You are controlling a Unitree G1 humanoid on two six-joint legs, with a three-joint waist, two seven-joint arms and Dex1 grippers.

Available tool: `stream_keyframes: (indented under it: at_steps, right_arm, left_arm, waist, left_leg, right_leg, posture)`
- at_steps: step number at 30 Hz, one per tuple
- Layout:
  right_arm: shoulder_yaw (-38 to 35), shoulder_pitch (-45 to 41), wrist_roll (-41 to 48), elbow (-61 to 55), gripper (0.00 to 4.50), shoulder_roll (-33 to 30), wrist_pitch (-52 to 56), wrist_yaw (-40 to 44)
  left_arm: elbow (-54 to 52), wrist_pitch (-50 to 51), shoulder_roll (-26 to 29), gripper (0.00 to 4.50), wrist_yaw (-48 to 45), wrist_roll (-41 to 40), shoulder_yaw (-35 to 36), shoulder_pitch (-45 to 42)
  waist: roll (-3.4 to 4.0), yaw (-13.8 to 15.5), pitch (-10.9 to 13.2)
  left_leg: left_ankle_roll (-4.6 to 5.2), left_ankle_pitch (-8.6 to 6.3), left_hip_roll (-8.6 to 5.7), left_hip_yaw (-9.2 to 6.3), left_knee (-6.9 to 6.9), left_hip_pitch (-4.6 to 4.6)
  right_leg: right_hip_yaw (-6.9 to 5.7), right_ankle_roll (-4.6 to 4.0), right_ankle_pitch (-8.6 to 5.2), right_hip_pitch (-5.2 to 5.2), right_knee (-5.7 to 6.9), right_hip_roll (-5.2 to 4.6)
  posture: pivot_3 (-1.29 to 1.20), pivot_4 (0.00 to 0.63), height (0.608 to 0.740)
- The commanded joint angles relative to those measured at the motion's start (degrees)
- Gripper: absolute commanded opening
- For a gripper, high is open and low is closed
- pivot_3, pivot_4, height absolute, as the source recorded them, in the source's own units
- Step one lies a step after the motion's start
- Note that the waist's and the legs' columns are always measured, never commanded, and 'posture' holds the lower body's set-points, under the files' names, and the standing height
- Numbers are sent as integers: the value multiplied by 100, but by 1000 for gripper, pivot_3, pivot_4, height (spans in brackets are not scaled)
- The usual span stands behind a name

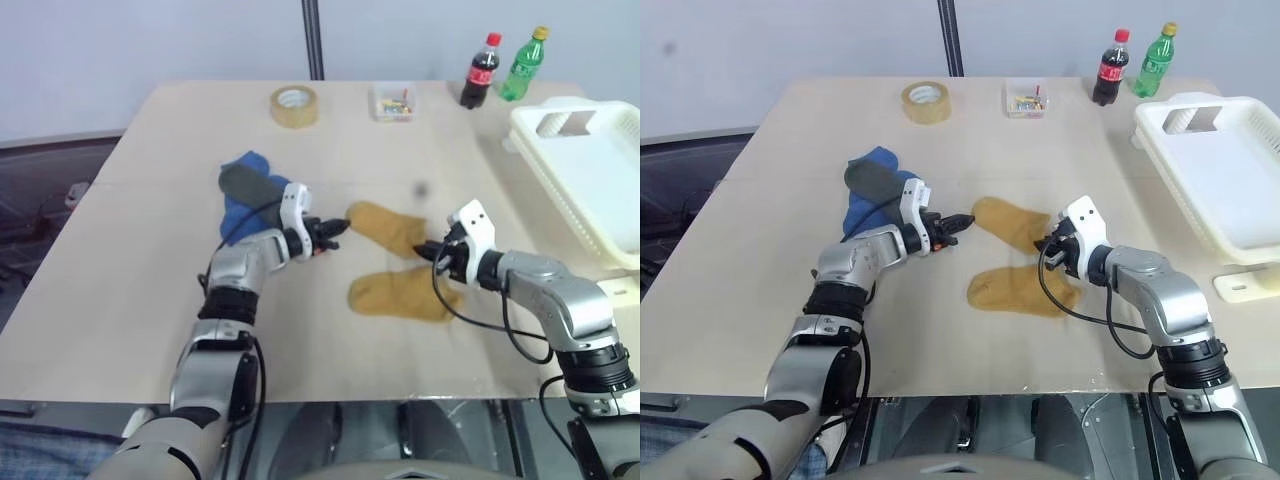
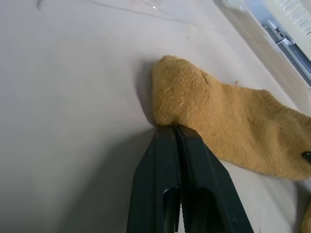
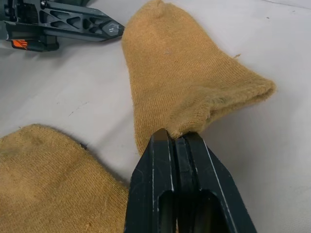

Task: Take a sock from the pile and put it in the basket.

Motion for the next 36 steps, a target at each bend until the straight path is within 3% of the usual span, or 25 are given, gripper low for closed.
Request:
stream_keyframes:
  at_steps: [1,4,10,12,17,26,36]
  right_arm:
    - [-98,25,33,-293,0,7,-82,0]
    - [-95,56,26,-318,0,14,-80,-10]
    - [-100,101,-5,-335,0,28,-126,-34]
    - [-101,120,-18,-339,0,36,-145,-44]
    - [-93,168,-38,-382,0,94,-183,-72]
    - [-94,182,-38,-416,0,127,-187,-67]
    - [-41,162,42,-618,0,171,-186,48]
  left_arm:
    - [179,43,-46,1394,158,-77,149,-149]
    - [349,-5,-19,2777,231,21,74,-204]
    - [737,-296,-98,2777,432,230,-36,-347]
    - [895,-480,-111,2249,495,373,-121,-403]
    - [1057,-914,-198,18,543,707,-354,-440]
    - [962,-1055,-253,18,394,765,-403,-366]
    - [-422,25,-150,18,-7,-28,-61,293]
  waist:
    - [0,1,0]
    - [-1,-2,0]
    - [-1,-11,-1]
    - [-1,-9,-1]
    - [-1,-8,-1]
    - [-1,8,-1]
    - [-1,-8,-1]
  left_leg:
    - [0,0,0,0,0,0]
    - [0,0,0,-2,11,1]
    - [19,-11,1,1,16,19]
    - [19,-11,0,1,21,20]
    - [19,-11,-1,0,23,23]
    - [21,-12,-8,-3,23,22]
    - [15,-9,-6,-2,16,15]
  right_leg:
    - [0,0,0,0,0,0]
    - [-2,0,0,3,9,0]
    - [2,0,0,9,33,3]
    - [2,0,0,11,41,2]
    - [3,1,0,11,46,2]
    - [0,1,0,13,45,-4]
    - [2,1,-1,8,31,-4]
  posture:
    - [0,150,740]
    - [0,150,740]
    - [0,150,740]
    - [0,150,740]
    - [0,150,740]
    - [0,150,740]
    - [0,150,740]
